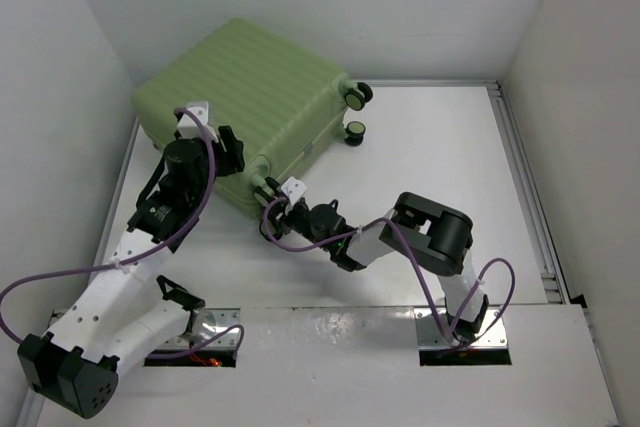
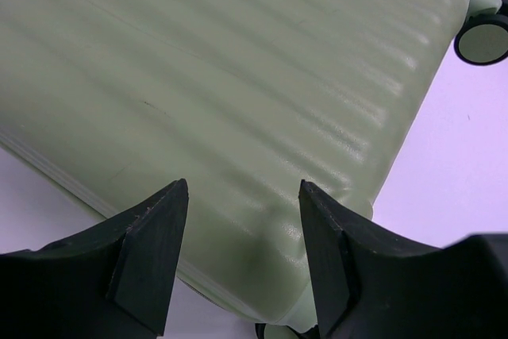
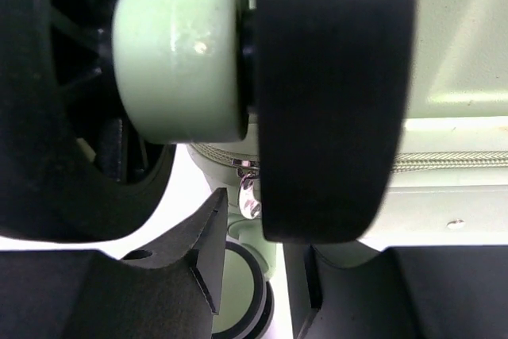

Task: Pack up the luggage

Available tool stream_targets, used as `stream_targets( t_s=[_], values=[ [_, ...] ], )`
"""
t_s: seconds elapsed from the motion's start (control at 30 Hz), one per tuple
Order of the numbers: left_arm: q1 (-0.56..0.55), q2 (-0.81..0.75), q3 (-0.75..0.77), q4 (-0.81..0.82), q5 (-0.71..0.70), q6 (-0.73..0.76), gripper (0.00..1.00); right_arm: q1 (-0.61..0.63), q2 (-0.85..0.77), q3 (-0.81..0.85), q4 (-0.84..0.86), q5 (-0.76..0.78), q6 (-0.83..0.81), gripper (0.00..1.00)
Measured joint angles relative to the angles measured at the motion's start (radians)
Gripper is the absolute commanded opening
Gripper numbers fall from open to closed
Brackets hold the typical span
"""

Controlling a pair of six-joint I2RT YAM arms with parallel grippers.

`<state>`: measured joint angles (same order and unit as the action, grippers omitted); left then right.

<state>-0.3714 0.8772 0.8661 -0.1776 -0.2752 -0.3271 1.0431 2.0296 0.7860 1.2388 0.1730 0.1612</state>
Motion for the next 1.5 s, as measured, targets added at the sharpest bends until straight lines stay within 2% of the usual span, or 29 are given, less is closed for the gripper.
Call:
stream_targets(
  t_s=[0.2,0.3,0.33,0.47,0.6,0.77,1.0,1.17,1.27,1.5],
  values=[
    [0.0,0.002,-0.008,0.0,0.001,0.0,0.63,0.0,0.012,0.01,0.0,0.011,-0.009,0.21],
    [0.0,0.003,-0.008,0.0,0.002,0.0,0.63,0.0,0.019,0.014,0.005,0.01,-0.013,0.09],
    [0.0,0.003,-0.008,0.0,0.003,0.0,0.63,0.001,0.019,0.014,0.005,0.01,-0.018,0.02],
    [0.0,0.002,-0.02,0.001,0.03,0.013,0.65,0.001,0.019,0.014,0.007,0.0,-0.027,0.0],
    [0.0,0.002,-0.024,-0.017,0.115,0.097,0.73,-0.001,0.019,0.01,0.01,-0.008,-0.038,0.0],
    [0.038,0.001,0.021,-0.098,0.313,0.299,0.79,-0.015,0.009,-0.01,0.019,-0.034,-0.063,0.0],
    [0.155,-0.068,0.044,-0.23,0.653,0.608,0.78,-0.031,-0.01,-0.046,0.048,-0.088,-0.075,0.0],
    [0.193,0.047,0.2,-0.46,0.92,0.898,0.79,-0.046,-0.011,-0.053,0.057,-0.119,-0.075,0.0],
    [0.203,0.136,0.283,-0.598,1.029,1.082,0.84,-0.056,-0.011,-0.053,0.058,-0.134,-0.075,0.0],
    [0.192,0.325,0.484,-0.93,1.109,1.549,0.86,-0.063,-0.011,-0.053,0.058,-0.152,-0.074,0.0]
  ],
)
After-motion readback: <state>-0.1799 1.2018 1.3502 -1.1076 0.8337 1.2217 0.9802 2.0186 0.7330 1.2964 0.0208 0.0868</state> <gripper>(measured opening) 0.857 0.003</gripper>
